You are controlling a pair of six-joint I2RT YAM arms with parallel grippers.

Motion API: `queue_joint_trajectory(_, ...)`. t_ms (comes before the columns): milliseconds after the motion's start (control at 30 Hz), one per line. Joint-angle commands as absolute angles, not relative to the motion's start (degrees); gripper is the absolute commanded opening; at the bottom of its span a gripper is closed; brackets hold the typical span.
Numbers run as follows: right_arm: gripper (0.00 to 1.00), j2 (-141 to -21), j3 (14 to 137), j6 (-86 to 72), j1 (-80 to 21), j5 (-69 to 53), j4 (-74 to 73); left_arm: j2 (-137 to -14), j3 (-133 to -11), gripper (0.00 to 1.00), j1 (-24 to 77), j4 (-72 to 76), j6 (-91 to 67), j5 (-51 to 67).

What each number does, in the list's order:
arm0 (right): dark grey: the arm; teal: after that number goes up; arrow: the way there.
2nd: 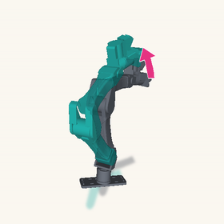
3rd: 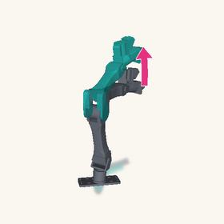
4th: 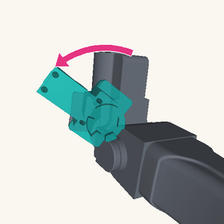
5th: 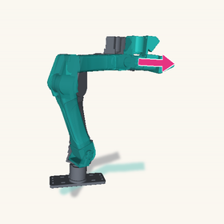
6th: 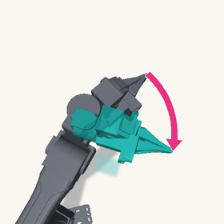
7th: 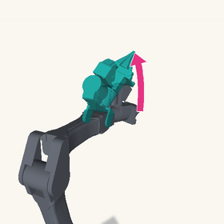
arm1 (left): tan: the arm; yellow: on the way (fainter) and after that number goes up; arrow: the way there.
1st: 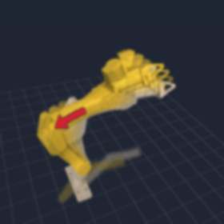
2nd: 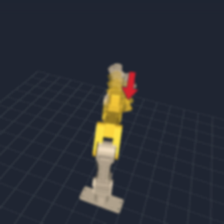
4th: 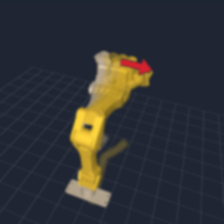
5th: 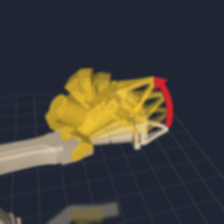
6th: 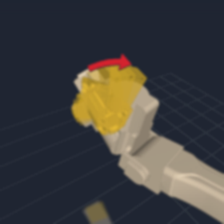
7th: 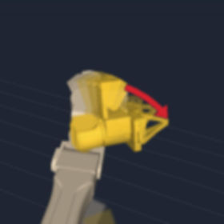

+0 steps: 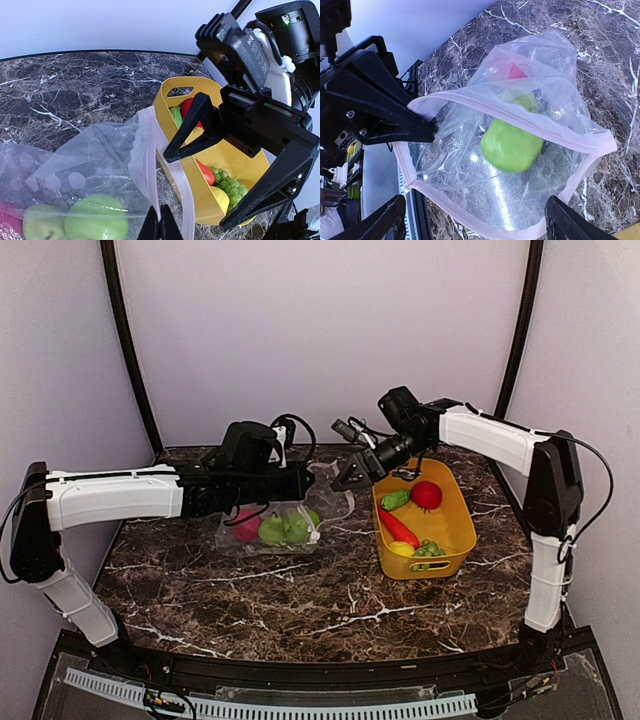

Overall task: Place the food in the zip-top bag and seal the zipper
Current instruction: Place the fake fruit in the zipper food storage bag.

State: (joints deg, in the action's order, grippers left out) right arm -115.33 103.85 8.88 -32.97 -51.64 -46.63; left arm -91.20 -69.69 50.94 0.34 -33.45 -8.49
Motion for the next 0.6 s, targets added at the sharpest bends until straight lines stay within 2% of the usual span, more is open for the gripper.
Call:
queue_joint_trajectory(0, 0.92, -111.32, 104.93, 10.22, -33.4, -51.63, -47.56, -89.43, -70.32, 0.01, 50.71, 1.14, -33.39, -9.01)
queue_joint_trajectory(300, 0.86, -100.49, 97.24, 17.34, -27.73, -42.17, -51.26, -89.4, -70.12, 0.01, 50.71, 0.91, -32.74, -9.39)
queue_joint_trajectory(433, 0.8, -96.9, 91.08, 20.64, -22.44, -36.76, -52.33, -89.31, -69.41, 0.01, 50.63, 1.31, -32.4, -9.36)
queue_joint_trajectory(567, 0.74, -93.92, 82.36, 24.22, -21.27, -28.79, -50.05, -89.3, -68.99, 0.01, 50.6, 1.3, -32.16, -9.06)
